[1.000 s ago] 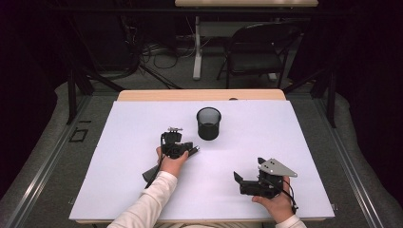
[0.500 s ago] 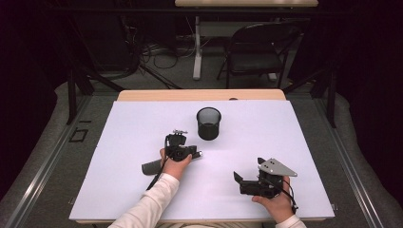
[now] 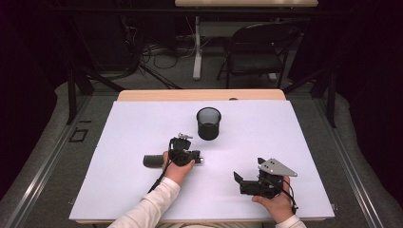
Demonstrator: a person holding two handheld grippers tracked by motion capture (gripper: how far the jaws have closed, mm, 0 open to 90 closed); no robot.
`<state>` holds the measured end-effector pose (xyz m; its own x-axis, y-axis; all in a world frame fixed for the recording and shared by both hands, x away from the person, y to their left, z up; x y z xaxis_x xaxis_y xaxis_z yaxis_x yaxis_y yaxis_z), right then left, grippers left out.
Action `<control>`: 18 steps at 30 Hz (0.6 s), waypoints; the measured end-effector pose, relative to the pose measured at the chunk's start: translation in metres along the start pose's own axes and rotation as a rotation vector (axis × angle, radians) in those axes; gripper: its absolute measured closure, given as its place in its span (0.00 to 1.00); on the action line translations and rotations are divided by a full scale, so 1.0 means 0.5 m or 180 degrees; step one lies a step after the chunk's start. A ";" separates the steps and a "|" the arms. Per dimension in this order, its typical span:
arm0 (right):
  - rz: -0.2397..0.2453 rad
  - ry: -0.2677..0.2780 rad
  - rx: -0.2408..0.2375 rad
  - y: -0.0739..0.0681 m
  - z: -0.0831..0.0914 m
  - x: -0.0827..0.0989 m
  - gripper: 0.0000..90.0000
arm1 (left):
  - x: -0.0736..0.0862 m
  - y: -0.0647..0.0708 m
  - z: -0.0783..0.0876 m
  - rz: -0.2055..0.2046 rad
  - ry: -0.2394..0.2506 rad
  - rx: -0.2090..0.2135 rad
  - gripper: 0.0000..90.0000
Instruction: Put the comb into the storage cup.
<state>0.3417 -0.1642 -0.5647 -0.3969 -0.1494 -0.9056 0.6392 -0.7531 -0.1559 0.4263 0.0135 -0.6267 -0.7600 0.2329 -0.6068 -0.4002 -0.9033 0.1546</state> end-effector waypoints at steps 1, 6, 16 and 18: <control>-0.0004 -0.0011 -0.0002 0.000 0.000 0.001 0.00 | 0.002 0.000 0.001 -0.0009 -0.0011 0.0004 1.00; -0.0007 -0.0005 -0.0006 0.000 0.000 0.000 0.00 | 0.014 0.004 0.007 -0.0085 -0.0039 0.0011 1.00; 0.0005 -0.0010 -0.0024 -0.002 -0.001 0.001 0.00 | 0.041 0.013 0.027 -0.0295 -0.0072 0.0024 1.00; 0.0004 -0.0010 -0.0018 -0.002 -0.001 0.001 0.00 | 0.046 0.013 0.033 -0.0302 -0.0065 0.0027 1.00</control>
<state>0.3413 -0.1631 -0.5651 -0.3981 -0.1523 -0.9046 0.6433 -0.7493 -0.1569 0.3981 0.0188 -0.6269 -0.7287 0.3247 -0.6029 -0.4753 -0.8737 0.1039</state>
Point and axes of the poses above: each handheld gripper's, and its own axes: z roughly backward along the jaws, x roughly out of its underside, y roughly to its right, the point moved 10 cm from there along -z, roughly forward along the jaws, and after that the axes turned 12 degrees about -x, right-handed, at the moved point
